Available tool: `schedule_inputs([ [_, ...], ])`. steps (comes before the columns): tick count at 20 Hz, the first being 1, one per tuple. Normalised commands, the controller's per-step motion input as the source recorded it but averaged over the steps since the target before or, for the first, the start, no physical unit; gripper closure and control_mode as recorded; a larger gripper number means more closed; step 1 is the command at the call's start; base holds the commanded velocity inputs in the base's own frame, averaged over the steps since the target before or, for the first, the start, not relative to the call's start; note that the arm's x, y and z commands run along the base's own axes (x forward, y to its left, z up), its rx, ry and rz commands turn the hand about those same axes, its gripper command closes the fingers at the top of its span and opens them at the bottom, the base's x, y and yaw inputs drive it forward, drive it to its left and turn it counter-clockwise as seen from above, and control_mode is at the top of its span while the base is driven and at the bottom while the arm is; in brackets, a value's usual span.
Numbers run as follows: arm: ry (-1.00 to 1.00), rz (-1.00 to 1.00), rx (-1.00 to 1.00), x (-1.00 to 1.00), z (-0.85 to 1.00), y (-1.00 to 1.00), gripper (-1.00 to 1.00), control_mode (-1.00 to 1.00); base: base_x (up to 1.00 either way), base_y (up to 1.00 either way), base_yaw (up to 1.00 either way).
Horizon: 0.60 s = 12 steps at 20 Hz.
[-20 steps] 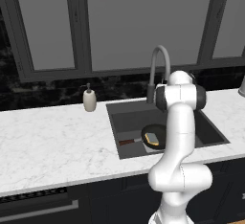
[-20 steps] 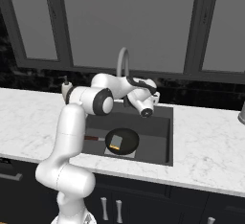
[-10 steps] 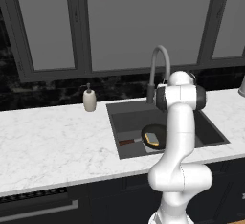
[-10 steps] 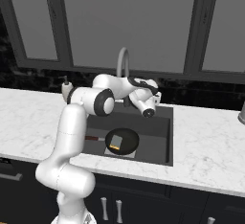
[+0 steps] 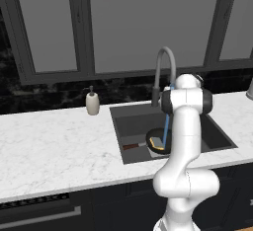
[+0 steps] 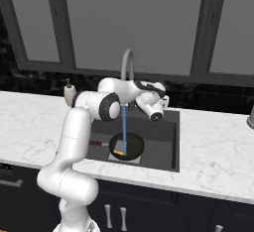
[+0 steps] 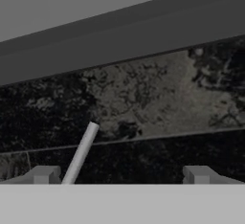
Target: Pick the pan and sponge and place them into the sink. Then turn on the water.
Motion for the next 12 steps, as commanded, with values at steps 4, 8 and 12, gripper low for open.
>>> schedule_inputs([
  [4,0.03,0.0,0.0,-0.15,0.0,-0.71,-1.0,-1.0,0.0,0.0,0.0],
  [8,0.03,0.0,0.0,-0.04,0.0,-0.47,-1.0,-1.0,0.0,0.0,0.0],
  [12,0.0,0.0,0.0,0.0,0.0,-0.12,-1.0,-1.0,0.0,0.0,0.0],
])
